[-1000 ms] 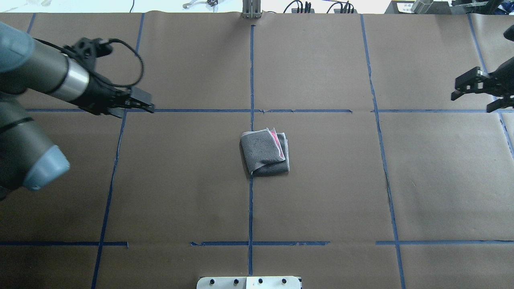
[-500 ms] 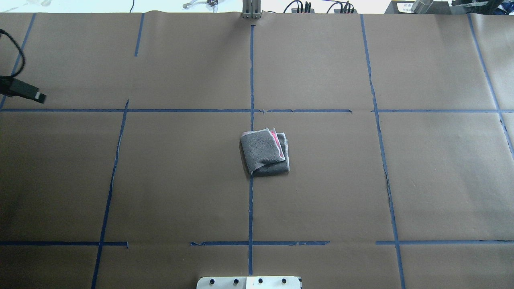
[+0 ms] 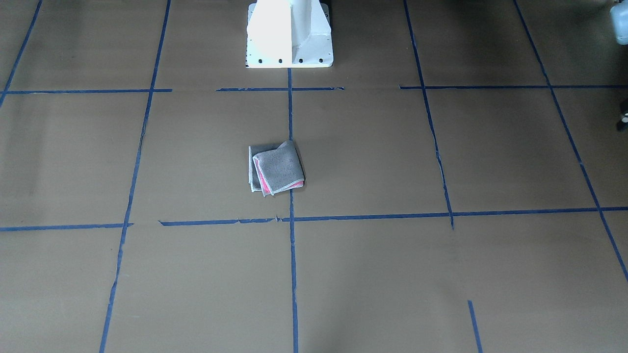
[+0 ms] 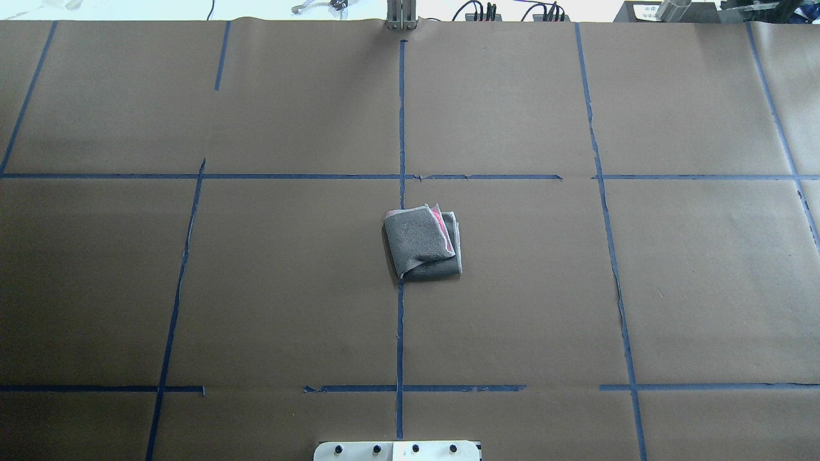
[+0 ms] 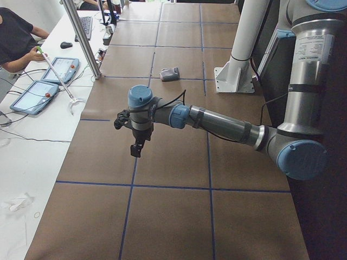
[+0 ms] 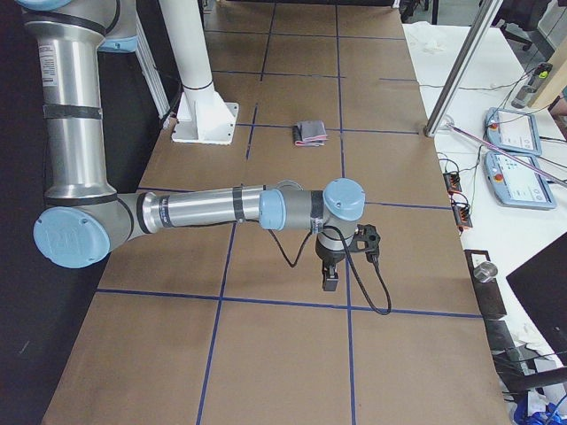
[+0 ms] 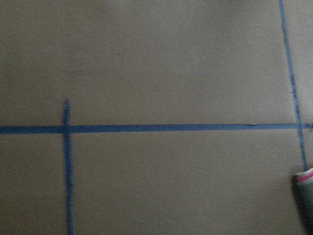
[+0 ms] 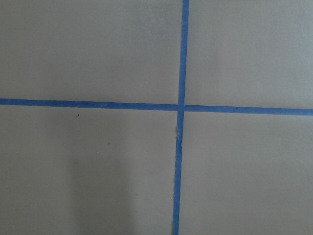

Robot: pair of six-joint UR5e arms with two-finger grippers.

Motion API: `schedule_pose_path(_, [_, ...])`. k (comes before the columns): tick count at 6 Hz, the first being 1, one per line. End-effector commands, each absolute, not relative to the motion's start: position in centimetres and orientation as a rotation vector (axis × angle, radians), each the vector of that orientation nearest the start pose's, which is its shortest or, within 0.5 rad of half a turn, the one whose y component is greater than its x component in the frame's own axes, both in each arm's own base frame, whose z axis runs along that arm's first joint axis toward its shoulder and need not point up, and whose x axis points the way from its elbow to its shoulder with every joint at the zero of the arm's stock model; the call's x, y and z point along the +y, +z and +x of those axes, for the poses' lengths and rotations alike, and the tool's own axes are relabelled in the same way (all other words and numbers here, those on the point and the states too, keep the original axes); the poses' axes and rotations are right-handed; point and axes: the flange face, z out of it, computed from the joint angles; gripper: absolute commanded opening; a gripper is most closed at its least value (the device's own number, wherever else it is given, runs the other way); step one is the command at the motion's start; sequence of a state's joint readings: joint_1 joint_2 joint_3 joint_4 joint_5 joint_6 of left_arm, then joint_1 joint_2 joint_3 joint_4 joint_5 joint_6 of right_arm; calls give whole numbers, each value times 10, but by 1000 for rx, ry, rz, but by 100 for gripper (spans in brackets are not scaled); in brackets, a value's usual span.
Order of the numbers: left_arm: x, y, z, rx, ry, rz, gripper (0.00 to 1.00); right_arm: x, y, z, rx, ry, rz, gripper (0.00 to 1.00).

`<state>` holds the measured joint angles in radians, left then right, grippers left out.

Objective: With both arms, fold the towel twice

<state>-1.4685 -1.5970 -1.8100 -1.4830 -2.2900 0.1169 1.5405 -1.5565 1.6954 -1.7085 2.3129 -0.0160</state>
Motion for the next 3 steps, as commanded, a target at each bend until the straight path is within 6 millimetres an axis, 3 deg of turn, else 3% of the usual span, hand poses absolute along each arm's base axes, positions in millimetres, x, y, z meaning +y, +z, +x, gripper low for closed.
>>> schedule_pose_path(1, [-468, 583, -32, 742, 212, 18, 100, -481, 620, 56, -743, -56, -34, 100])
schedule_pose_path(2, [-461, 597, -31, 773, 202, -5, 100, -480, 621, 56, -745, -55, -37, 100])
schedule_pose_path(3, [-460, 587, -29, 805, 200, 1, 100, -479, 622, 56, -746, -54, -38, 100])
